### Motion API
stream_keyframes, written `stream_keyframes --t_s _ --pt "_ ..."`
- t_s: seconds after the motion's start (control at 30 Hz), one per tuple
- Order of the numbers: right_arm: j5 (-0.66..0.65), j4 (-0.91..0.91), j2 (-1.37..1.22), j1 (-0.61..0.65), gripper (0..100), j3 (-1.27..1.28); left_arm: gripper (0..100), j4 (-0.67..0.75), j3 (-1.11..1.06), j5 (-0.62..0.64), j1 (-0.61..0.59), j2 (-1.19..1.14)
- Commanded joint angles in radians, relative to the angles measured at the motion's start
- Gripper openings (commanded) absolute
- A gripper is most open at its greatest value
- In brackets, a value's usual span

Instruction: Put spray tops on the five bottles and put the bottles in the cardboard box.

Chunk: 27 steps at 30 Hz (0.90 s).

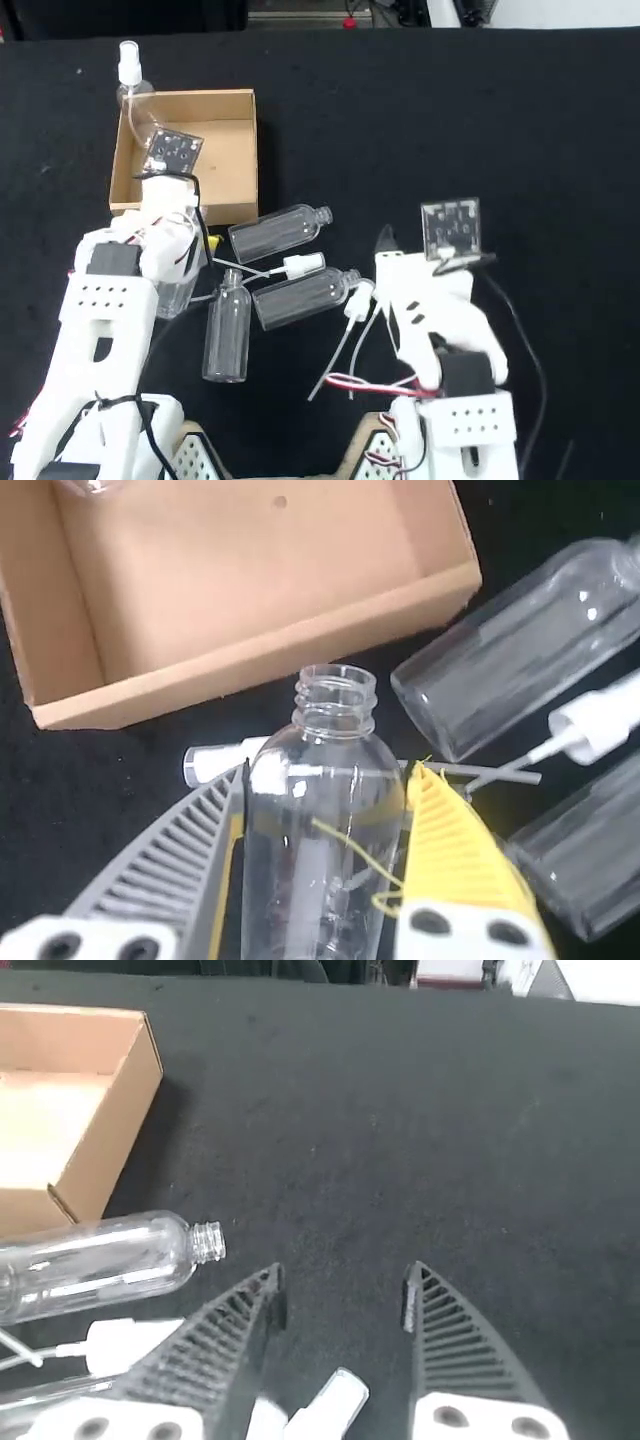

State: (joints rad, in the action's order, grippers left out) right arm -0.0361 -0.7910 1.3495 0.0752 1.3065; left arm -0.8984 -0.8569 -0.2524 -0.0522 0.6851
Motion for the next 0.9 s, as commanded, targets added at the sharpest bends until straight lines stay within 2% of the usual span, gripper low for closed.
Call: stream_keyframes --t_s 0.0,0.1,0.3,0.47,0.63,0.87 --pt "-0.003 -0.005 -0.182 -0.015 19.1 -0.114 19 0.028 0.008 0.061 0.01 0.031" --pt "-0.003 -0.02 -0.294 -0.017 19.3 -0.173 19 0.034 -0.016 0.104 0.008 0.032" --pt "-0.002 -0.224 -0.453 -0.017 19.4 -0.358 19 0.032 -0.045 0.112 0.001 0.032" --pt "0.0 -0.247 -0.674 -0.015 19.4 -0.464 19 0.029 -0.045 0.112 -0.051 0.032" --pt "0.114 -0.342 -0.898 -0.005 19.5 -0.575 19 0.035 -0.064 0.114 -0.081 0.032" --pt "0.133 -0.422 -1.122 0.0 19.5 -0.707 19 0.031 -0.067 0.114 -0.073 0.032"
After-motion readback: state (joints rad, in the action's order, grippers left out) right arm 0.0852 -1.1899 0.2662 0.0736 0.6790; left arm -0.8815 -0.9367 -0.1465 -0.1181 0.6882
